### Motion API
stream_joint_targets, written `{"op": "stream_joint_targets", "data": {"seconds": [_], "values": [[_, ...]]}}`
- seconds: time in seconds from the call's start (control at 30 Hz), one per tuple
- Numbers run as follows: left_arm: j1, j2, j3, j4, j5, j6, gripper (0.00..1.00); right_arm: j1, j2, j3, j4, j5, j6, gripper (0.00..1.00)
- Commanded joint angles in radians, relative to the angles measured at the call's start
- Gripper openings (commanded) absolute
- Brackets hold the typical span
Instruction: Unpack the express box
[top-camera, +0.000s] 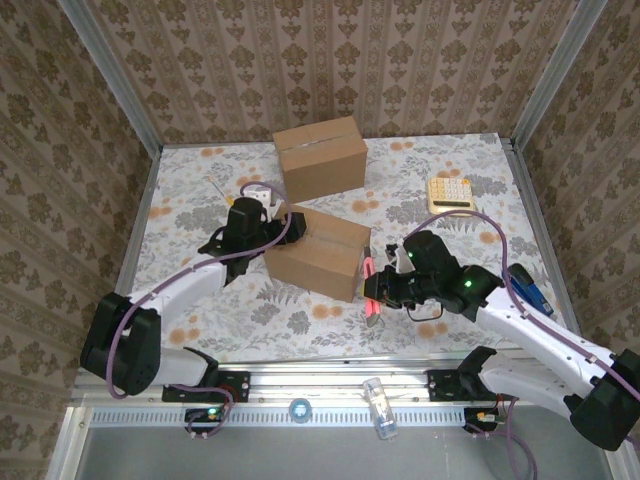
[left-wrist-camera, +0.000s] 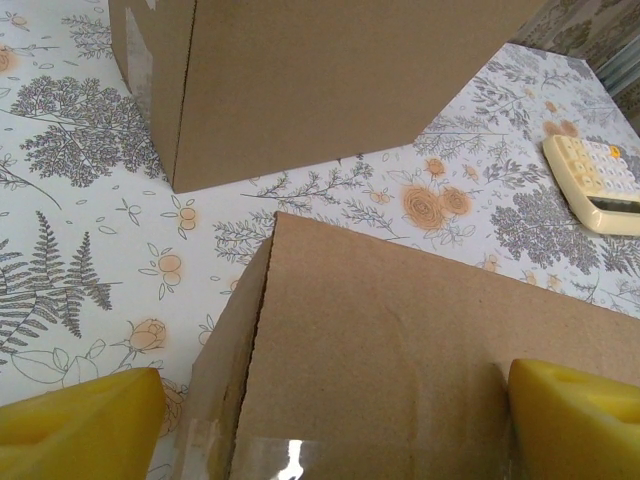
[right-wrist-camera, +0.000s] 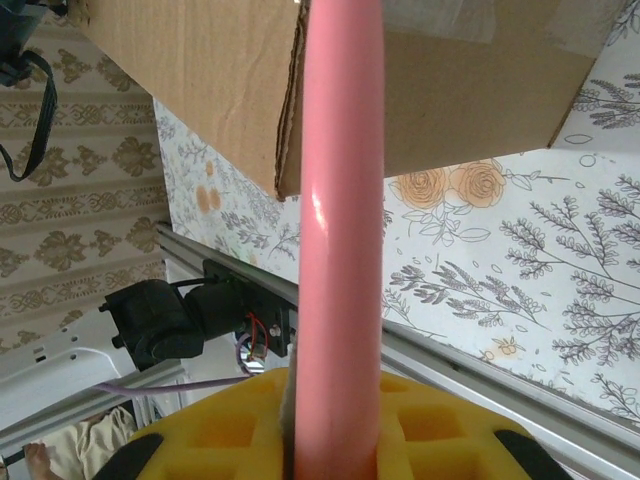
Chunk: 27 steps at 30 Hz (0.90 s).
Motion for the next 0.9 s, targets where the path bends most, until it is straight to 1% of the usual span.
{"op": "stream_joint_targets", "data": {"seconds": [0.0, 0.17, 0.33, 0.87], "values": [[-0.003, 0.099, -0.061, -0.254, -0.025, -0.021, 0.87, 0.034, -0.017, -0.015, 0.041, -0.046, 0.009, 0.0], [-0.003, 0.098, -0.029, -0.341, -0.038, -0.015, 0.87, 0.045, -0.027, -0.019, 0.038, -0.043, 0.017, 0.0], [-0.003, 0.096, -0.004, -0.393, -0.049, -0.011, 0.87, 0.056, -0.027, -0.018, 0.034, -0.05, 0.017, 0.0], [-0.003, 0.108, 0.004, -0.394, -0.048, -0.012, 0.87, 0.114, -0.065, -0.032, 0.033, -0.05, 0.042, 0.0]]}}
